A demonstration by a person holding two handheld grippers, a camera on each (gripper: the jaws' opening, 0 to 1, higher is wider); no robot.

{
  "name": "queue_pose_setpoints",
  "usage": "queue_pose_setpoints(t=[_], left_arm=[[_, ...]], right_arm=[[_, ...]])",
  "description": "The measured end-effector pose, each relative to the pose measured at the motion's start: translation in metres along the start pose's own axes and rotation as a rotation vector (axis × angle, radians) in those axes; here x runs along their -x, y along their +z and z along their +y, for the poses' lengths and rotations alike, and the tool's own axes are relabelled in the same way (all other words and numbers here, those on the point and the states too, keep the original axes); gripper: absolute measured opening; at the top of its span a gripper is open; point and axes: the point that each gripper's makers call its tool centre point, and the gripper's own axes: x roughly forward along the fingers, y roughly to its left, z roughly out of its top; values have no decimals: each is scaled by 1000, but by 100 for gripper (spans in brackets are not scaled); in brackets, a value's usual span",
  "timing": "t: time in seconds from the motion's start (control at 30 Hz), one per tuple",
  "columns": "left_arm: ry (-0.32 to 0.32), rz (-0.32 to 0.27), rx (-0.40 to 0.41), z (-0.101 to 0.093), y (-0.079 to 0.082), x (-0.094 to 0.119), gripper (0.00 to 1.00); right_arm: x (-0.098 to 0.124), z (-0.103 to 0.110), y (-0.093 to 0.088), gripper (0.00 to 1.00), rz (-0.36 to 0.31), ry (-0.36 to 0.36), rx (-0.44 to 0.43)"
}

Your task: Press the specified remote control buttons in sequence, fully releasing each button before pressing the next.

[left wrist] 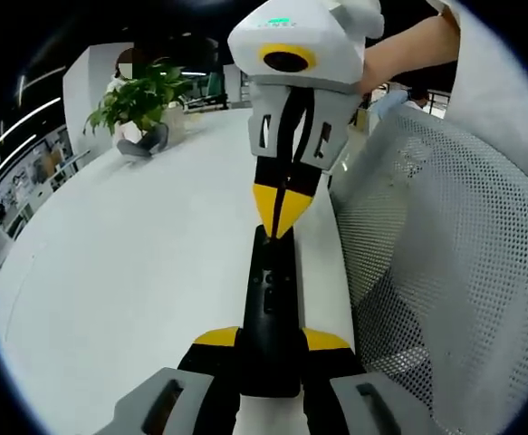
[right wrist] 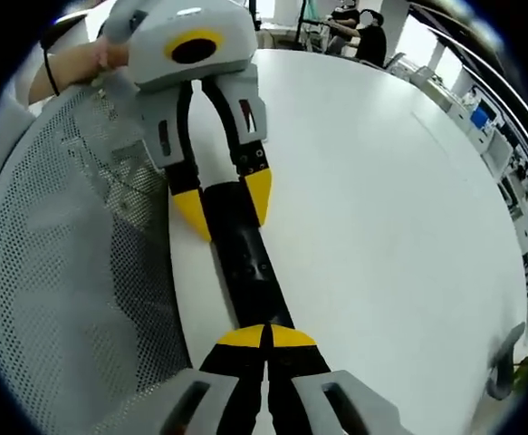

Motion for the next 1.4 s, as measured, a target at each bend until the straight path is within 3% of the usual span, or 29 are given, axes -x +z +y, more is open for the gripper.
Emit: queue_pose_setpoints(t=[0.3, 0.5, 0.73, 0.83, 0.97, 1.07, 1.13, 1.17, 1.23, 1.4], left_arm=[[-5, 0, -3, 0, 0, 0, 24], [-1, -12, 2, -1, 0, 0, 24], [5, -39, 4, -1, -1, 1, 24], [3, -38, 0, -1, -1, 1, 24], [-4, -47, -2, -1, -1, 2, 24], [-4, -52, -1, -1, -2, 2, 24], [-4, -57, 2, -1, -2, 2, 24], [-3, -59, 1, -1, -2, 2, 24], [-6, -62, 0, -1, -2, 2, 24], [-10, -68, -1, -1, -2, 2, 24]], right_arm=[[-1, 0, 0, 0, 11, 3, 16], [0, 1, -1, 0, -25, -5, 16], [2, 1, 0, 0, -59, 9, 73], [2, -3, 12, 0, -115, 2, 93], [-1, -7, 18, 0, -101, 6, 139], [-4, 0, 21, 0, -105, 53, 145], [-7, 3, 13, 0, -50, 65, 203], [-7, 2, 18, 0, -81, 48, 223], [-6, 3, 15, 0, -69, 58, 203], [-3, 6, 8, 0, -38, 79, 243]])
